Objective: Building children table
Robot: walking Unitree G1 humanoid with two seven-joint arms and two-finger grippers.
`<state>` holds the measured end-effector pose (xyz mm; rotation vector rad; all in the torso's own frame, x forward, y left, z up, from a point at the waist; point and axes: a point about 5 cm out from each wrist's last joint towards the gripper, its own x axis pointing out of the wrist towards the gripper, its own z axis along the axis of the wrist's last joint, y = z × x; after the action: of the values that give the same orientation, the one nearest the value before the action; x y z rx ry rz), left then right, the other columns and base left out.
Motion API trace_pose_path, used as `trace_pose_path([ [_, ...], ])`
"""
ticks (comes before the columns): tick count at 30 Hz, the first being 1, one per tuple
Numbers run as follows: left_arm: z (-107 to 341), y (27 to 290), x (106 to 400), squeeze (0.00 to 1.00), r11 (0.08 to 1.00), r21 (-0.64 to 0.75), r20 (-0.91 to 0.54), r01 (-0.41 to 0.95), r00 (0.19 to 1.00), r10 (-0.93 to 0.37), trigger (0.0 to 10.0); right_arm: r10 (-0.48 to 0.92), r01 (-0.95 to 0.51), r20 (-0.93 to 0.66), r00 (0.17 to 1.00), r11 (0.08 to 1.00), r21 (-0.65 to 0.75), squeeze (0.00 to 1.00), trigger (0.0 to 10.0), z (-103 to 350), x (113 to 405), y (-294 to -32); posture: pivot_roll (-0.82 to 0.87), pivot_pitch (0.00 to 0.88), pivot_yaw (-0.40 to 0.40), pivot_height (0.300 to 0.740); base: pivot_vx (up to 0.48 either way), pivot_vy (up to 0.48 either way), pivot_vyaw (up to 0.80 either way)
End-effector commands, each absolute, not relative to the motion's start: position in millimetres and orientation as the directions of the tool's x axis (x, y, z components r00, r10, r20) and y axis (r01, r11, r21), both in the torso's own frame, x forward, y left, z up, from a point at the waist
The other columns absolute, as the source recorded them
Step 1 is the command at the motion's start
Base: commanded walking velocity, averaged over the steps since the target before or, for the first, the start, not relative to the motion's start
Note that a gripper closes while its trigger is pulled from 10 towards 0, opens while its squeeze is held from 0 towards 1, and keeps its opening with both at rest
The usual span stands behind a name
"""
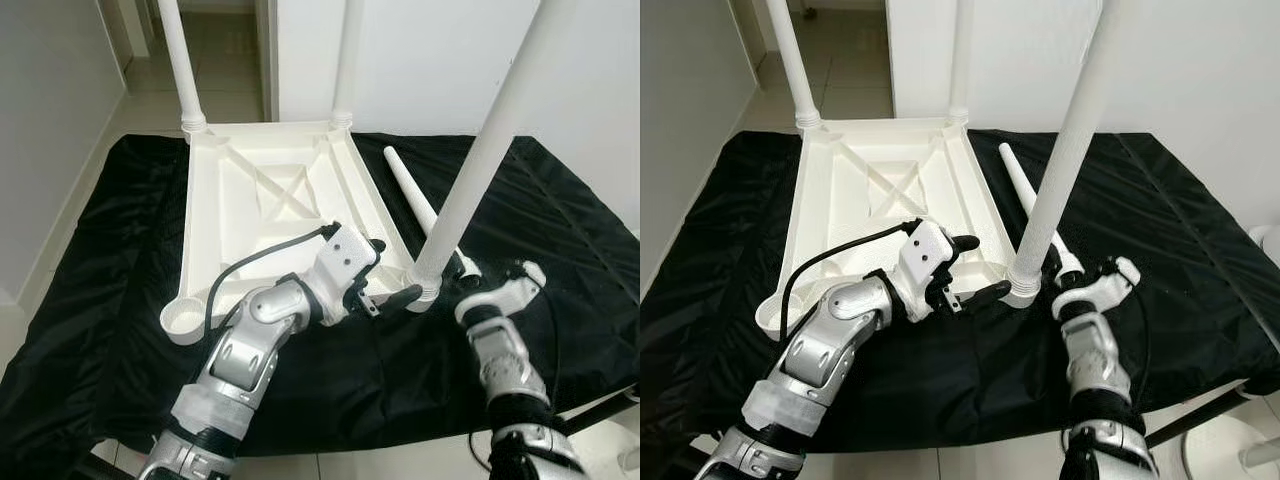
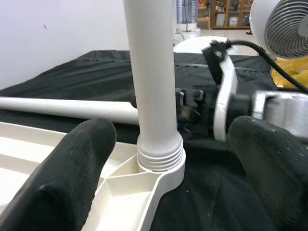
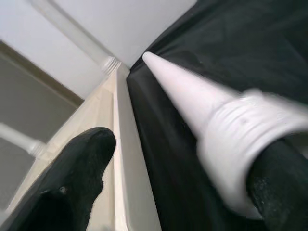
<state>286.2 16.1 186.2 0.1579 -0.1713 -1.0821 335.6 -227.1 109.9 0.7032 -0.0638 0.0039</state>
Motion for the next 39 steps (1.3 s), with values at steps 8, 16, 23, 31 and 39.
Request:
trace_pose_path([
  [8,187,17,292,0.0,0.546,0.213,0.082,0.81,0.542,-0.836,10.0,0.061,-0.02,-0.042,0.997,0.77,0.638,0.0,0.0,94,338,-216,-0.02,0.0,-0.055,0.74,0.0,0.0,0.0],
  [16,186,16,290,0.0,0.543,0.209,0.08,0.813,0.539,-0.839,10.0,0.079,-0.009,-0.088,0.993,0.791,0.611,0.0,0.0,87,336,-215,-0.02,0.0,-0.055,0.74,0.0,0.0,0.0],
  [23,184,16,287,0.0,0.535,0.205,0.075,0.82,0.532,-0.844,10.0,-0.002,0.076,-0.133,0.991,0.829,0.555,0.0,0.0,77,329,-223,-0.02,0.0,-0.056,0.74,0.0,0.0,0.0],
  [31,183,14,284,0.0,0.524,0.193,0.073,0.829,0.52,-0.851,10.0,-0.125,0.093,0.072,0.99,0.935,0.343,0.0,10.0,100,321,-236,-0.03,0.0,-0.056,0.74,0.0,0.0,0.0],
  [39,188,13,286,0.0,0.501,0.185,0.082,0.845,0.495,-0.865,10.0,-0.166,0.105,0.356,0.92,0.977,0.184,0.0,10.0,152,318,-234,-0.03,0.0,-0.05,0.74,0.0,0.0,0.0],
])
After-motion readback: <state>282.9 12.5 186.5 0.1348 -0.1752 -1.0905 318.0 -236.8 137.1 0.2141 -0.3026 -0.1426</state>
